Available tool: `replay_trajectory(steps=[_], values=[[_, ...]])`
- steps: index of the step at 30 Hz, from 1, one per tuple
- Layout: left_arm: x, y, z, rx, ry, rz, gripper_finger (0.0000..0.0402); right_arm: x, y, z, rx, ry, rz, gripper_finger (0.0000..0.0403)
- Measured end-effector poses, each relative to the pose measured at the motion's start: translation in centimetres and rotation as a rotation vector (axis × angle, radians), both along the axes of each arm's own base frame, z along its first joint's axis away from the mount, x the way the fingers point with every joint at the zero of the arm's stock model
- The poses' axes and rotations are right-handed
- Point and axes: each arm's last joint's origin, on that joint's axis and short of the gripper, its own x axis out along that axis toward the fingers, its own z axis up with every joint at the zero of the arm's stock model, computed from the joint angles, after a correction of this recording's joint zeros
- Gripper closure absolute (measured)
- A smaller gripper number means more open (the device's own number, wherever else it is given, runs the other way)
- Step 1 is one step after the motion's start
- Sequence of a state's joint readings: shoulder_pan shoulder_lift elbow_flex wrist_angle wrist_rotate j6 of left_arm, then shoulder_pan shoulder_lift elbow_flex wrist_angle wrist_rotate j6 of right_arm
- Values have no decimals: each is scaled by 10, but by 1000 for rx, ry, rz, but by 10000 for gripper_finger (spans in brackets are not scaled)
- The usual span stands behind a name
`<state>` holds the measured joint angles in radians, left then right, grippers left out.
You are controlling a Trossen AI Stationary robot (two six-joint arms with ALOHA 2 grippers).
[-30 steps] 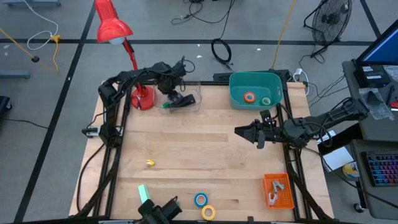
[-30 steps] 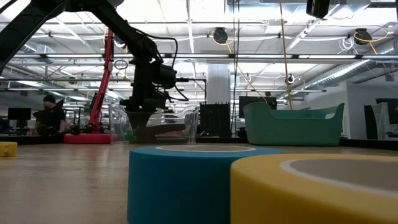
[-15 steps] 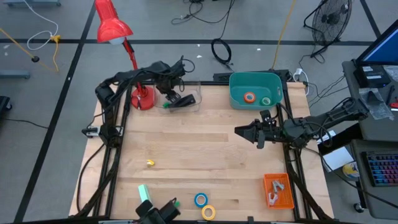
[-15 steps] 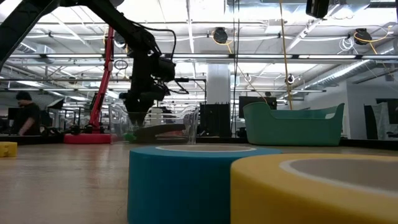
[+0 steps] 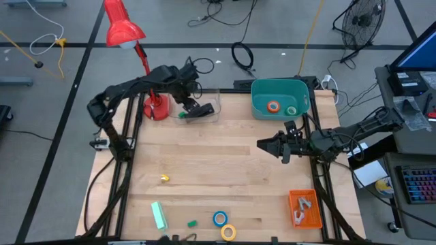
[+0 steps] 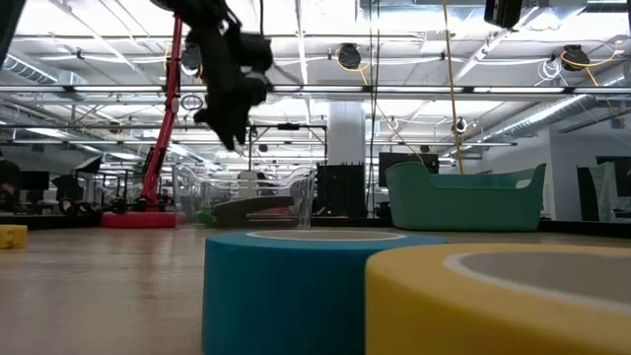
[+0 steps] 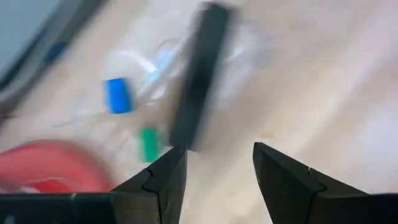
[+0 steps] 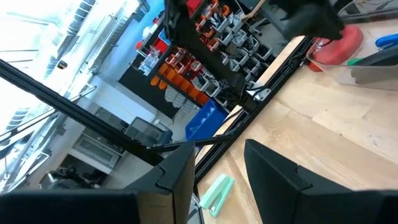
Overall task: Pick and place Stapler, Stapler remover, tape
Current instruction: Put the blue tape into the blue bin
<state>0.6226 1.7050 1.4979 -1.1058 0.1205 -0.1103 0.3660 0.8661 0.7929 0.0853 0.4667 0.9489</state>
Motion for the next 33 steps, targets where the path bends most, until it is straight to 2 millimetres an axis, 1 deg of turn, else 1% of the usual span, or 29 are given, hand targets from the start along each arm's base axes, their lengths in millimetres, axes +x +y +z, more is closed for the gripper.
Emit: replay_trajectory(steps=[4, 8, 13, 17, 20, 22, 25, 28, 31, 33], values=[[8, -39, 24, -40, -107, -47, 215, 0, 1, 0, 2, 1, 35, 271], [21, -89, 37, -78, -148, -77, 215, 0, 3, 0, 11, 3, 112, 271], [38, -160, 39, -122, -156, -71, 215, 0, 7, -1, 21, 10, 240, 271], [47, -216, 38, -144, -195, 15, 215, -1, 10, -1, 29, 17, 352, 271], [48, -254, 37, -170, -223, 80, 215, -2, 12, -2, 11, 32, 420, 271], [43, -277, 35, -190, -216, 112, 215, -2, 13, -5, -16, 56, 441, 271], [31, -309, 31, -237, -162, 165, 215, -3, 13, -8, -28, 84, 448, 271], [14, -340, 28, -278, -99, 215, 215, -3, 13, -8, -28, 82, 457, 271], [-6, -364, 27, -301, -33, 265, 215, -3, 13, -8, -50, 78, 474, 271], [-19, -375, 25, -291, 16, 306, 215, -3, 13, -8, -69, 79, 475, 271]])
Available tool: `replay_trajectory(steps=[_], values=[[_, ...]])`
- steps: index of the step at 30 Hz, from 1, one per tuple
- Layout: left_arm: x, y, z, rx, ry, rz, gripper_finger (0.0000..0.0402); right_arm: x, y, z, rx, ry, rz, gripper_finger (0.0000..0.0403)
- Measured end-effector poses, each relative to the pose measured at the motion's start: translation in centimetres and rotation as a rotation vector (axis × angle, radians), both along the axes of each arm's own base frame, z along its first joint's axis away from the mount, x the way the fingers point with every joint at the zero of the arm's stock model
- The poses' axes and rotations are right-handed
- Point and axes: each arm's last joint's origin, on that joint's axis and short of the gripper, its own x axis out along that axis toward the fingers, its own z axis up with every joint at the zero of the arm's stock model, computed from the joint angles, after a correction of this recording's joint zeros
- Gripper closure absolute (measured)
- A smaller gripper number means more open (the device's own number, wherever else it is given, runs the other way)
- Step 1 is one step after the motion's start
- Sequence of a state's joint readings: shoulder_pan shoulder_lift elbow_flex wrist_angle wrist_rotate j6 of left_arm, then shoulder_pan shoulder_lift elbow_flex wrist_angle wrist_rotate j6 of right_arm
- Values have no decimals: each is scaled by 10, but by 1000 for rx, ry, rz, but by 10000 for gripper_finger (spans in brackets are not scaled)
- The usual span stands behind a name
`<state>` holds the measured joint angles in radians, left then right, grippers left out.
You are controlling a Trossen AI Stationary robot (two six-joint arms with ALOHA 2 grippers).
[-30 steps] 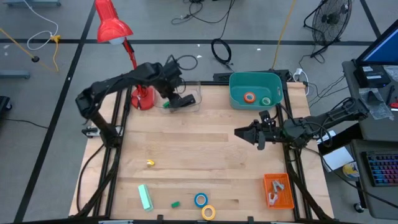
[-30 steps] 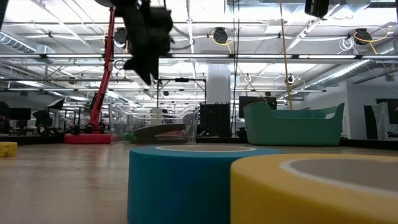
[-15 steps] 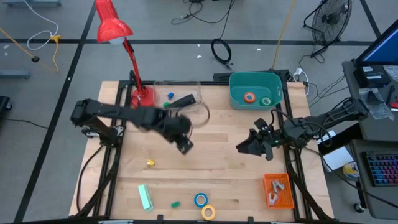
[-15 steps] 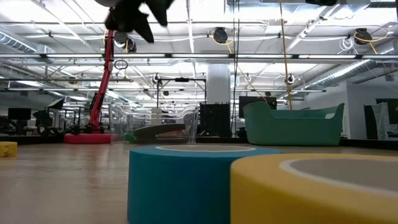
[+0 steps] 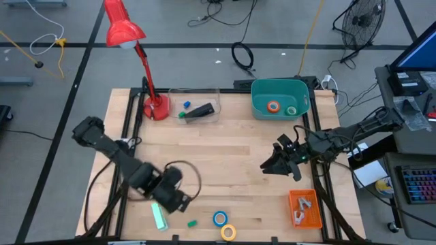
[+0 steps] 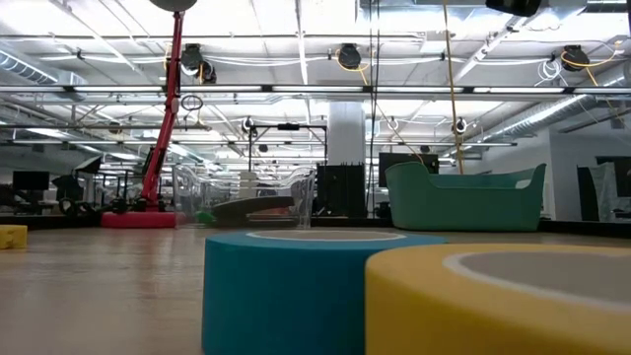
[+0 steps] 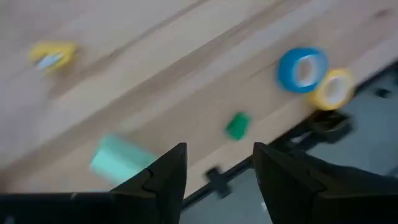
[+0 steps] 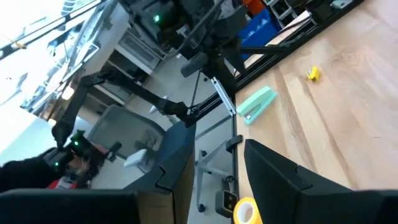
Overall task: Pick and place Stapler, Stapler remover, tape
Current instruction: Put the blue tape into the blue bin
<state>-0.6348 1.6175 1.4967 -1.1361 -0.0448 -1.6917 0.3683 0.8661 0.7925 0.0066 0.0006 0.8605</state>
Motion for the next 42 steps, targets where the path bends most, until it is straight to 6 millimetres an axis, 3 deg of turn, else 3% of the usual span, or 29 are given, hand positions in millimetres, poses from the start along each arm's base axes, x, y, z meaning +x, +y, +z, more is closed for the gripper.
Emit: replay_trajectory(steps=[6, 10, 13, 24, 28, 34, 42], values=[[-33, -16, -4, 75, 140, 61, 215, -1, 0, -5, -28, 42, 3, 271], [-30, -18, -11, 147, 45, 12, 215, -2, -1, -11, -32, 109, 2, 271], [-15, -16, -16, 140, -51, -28, 215, -3, -1, -14, -25, 155, 7, 271], [98, -10, -79, 28, -287, -239, 216, -13, 4, -29, -33, 342, 117, 271], [126, -9, -98, 27, -263, -311, 216, -19, 7, -38, -47, 445, 124, 271], [145, -12, -104, 70, -221, -421, 216, -23, 11, -41, -51, 486, 138, 271], [140, -19, -103, 110, -143, -473, 216, -23, 11, -41, -49, 486, 130, 271]])
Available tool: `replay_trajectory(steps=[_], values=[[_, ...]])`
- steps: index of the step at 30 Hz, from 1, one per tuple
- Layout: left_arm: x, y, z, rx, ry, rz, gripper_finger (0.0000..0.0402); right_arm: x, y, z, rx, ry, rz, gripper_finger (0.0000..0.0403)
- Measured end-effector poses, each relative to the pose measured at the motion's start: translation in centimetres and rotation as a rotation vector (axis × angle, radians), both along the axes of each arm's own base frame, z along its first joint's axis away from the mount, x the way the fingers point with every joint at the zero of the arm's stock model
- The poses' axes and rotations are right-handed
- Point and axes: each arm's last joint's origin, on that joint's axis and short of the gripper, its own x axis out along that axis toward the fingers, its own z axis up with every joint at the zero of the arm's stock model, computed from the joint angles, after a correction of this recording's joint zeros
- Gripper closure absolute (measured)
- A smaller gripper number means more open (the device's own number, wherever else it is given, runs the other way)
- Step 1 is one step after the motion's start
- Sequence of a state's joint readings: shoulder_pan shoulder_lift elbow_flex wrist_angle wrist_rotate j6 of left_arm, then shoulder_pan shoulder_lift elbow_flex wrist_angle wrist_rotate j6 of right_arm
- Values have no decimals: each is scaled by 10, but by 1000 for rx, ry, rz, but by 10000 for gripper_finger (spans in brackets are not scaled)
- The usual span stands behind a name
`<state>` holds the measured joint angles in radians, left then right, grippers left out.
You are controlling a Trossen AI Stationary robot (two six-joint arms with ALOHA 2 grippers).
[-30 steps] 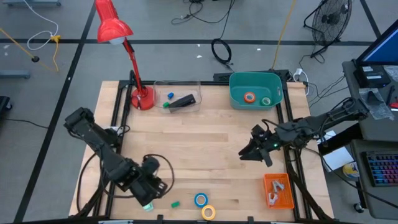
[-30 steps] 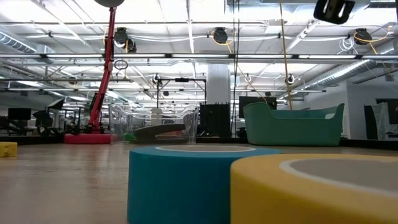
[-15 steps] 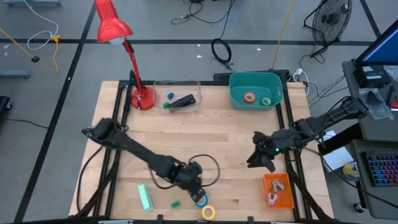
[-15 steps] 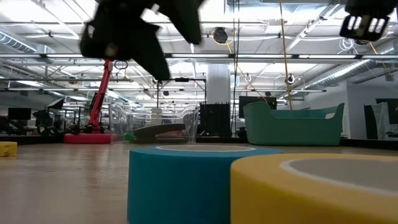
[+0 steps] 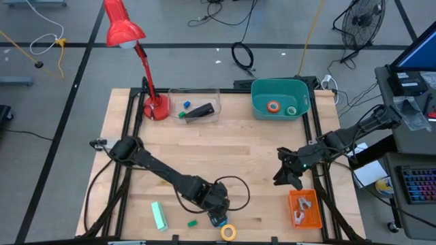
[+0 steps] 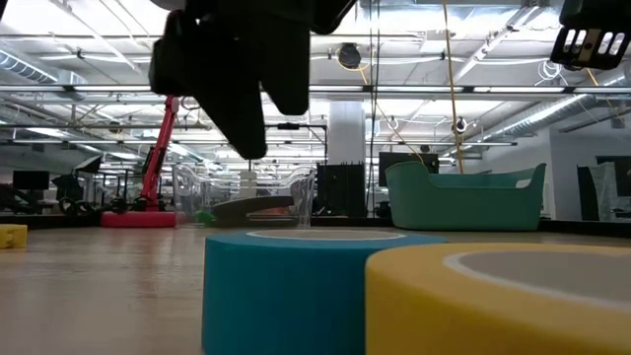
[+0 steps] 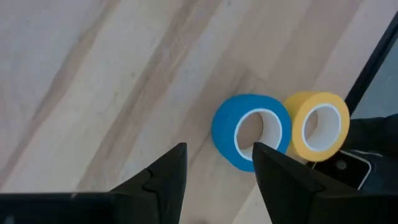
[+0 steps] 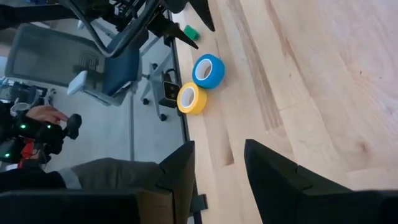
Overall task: Pick and place Stapler, Stapler remover, tape
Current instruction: Put the blue tape into the blue bin
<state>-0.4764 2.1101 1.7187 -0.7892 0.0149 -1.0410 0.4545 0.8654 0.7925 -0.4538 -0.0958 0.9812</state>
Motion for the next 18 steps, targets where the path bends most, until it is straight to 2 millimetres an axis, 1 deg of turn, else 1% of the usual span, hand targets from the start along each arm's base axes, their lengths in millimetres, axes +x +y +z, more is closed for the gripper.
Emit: replay_trajectory(steps=[9, 12, 14, 18], values=[[-4, -10, -1, 3, -6, 23, 216, 1, -1, 0, -20, -10, -36, 271], [1, -15, -10, -34, -16, 5, 216, 1, -1, 0, -24, -12, -42, 271], [5, -19, -21, -57, 3, -14, 216, 1, -1, 0, -24, -16, -45, 271], [7, -24, -35, -12, 79, -37, 216, 2, -1, 1, -20, -30, -64, 271]])
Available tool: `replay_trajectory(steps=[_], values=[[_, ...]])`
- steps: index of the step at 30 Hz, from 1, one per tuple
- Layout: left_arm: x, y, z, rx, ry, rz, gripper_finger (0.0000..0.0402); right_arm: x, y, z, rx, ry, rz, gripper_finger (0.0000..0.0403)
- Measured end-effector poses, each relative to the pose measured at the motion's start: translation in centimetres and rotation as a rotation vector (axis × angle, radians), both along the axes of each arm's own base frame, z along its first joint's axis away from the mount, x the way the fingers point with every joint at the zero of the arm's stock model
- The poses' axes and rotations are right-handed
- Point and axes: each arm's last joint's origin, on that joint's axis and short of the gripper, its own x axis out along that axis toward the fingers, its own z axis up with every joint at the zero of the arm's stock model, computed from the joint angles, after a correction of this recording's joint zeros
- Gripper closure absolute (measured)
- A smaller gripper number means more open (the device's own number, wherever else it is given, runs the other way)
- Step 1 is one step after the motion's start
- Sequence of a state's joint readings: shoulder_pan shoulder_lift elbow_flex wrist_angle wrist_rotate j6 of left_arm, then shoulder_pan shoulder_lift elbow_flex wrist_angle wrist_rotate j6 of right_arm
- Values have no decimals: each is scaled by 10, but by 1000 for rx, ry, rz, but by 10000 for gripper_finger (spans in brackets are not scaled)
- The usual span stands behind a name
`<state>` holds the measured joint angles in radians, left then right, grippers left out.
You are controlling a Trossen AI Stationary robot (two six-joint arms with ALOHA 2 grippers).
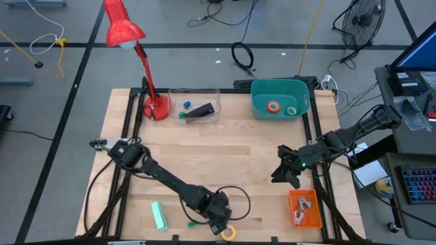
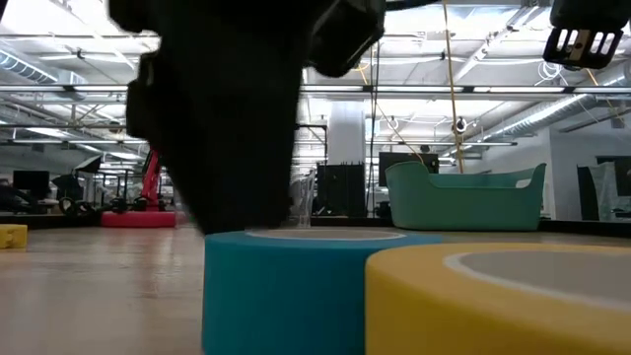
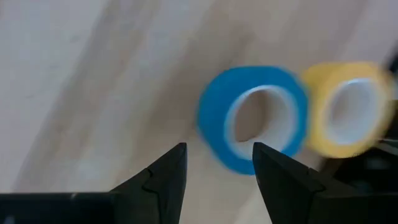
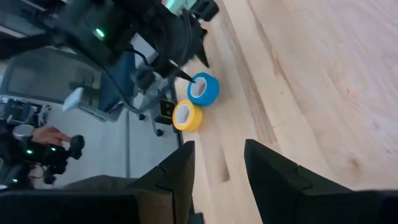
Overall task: Pick and place Stapler, Stapler remover, tape
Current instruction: Put the blue tape into the blue bin
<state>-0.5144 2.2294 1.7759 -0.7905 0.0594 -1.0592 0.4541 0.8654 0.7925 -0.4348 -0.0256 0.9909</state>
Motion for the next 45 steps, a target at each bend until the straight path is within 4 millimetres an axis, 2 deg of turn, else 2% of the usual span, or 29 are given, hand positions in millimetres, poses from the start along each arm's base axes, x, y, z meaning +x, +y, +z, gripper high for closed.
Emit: replay_trajectory(steps=[8, 16, 21, 27, 36, 40, 45], values=[[3, 8, 0, 84, 5, 20, 216, 0, 0, 1, 8, -5, -6, 271], [11, 21, 1, 56, 6, 15, 216, 1, 0, 1, 12, -7, -9, 271], [13, 18, 2, -1, -5, -6, 216, 1, 0, 1, 12, -7, -9, 271], [9, 15, 1, 10, 22, -15, 216, 1, 0, 1, 10, -8, -12, 271], [4, 20, -12, 15, 70, 32, 216, 1, 0, 2, 2, -20, -25, 271], [4, 22, -12, 15, 81, 44, 251, 2, 0, 2, 5, -27, -25, 271], [5, 28, -15, 24, 93, 56, 357, 2, 0, 2, 5, -27, -25, 271]])
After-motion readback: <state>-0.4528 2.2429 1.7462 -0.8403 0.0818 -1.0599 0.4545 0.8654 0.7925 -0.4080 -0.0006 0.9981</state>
